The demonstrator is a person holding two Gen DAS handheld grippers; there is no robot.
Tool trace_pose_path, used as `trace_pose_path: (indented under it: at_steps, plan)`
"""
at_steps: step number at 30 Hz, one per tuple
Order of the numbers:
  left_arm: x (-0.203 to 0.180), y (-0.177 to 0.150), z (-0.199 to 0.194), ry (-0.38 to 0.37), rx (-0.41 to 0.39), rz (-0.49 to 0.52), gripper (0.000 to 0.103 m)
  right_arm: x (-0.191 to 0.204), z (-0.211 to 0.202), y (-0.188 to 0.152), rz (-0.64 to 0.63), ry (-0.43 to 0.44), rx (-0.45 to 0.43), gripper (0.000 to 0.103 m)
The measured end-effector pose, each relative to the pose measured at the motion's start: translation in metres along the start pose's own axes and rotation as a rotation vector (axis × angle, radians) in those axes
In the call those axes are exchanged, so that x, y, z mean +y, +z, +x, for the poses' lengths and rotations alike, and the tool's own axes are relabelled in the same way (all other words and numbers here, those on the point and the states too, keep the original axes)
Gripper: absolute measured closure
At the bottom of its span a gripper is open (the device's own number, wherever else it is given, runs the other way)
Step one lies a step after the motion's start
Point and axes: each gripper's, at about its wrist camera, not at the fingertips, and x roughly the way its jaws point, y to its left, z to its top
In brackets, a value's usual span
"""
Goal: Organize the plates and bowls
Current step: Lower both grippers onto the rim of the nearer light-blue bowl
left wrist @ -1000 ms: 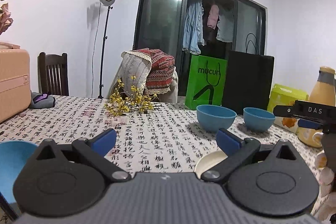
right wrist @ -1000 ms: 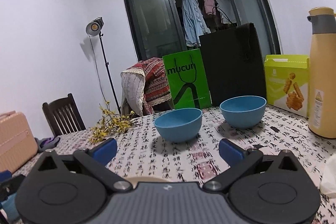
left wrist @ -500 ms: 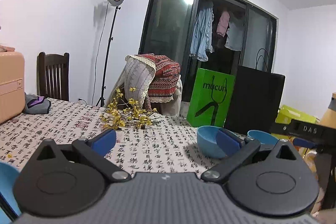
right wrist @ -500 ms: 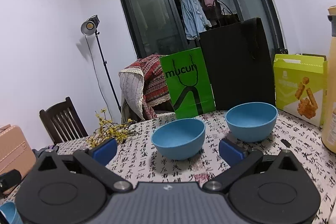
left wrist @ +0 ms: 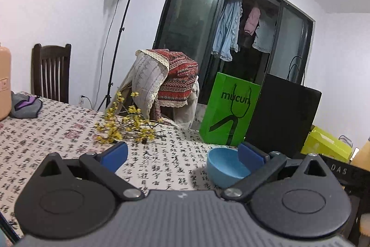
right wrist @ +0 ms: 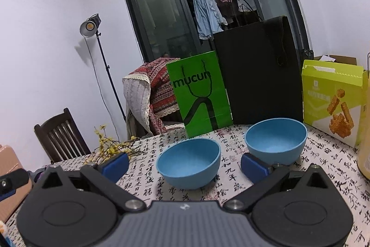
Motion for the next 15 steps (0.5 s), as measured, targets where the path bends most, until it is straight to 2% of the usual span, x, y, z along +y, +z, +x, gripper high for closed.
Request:
trace_pose_path:
  at_steps: [8,15]
  plan:
    - [-0.013,0.019,0.037,0.005,0.025,-0.033,0.000,-0.005,0.024,0.018,0.006,-0.034,0.005,0.000]
    - [-0.029,0.033,0.063,0.008,0.027,-0.001,0.000,-0.012,0.048,0.038,0.030,-0.053,0.015,0.000]
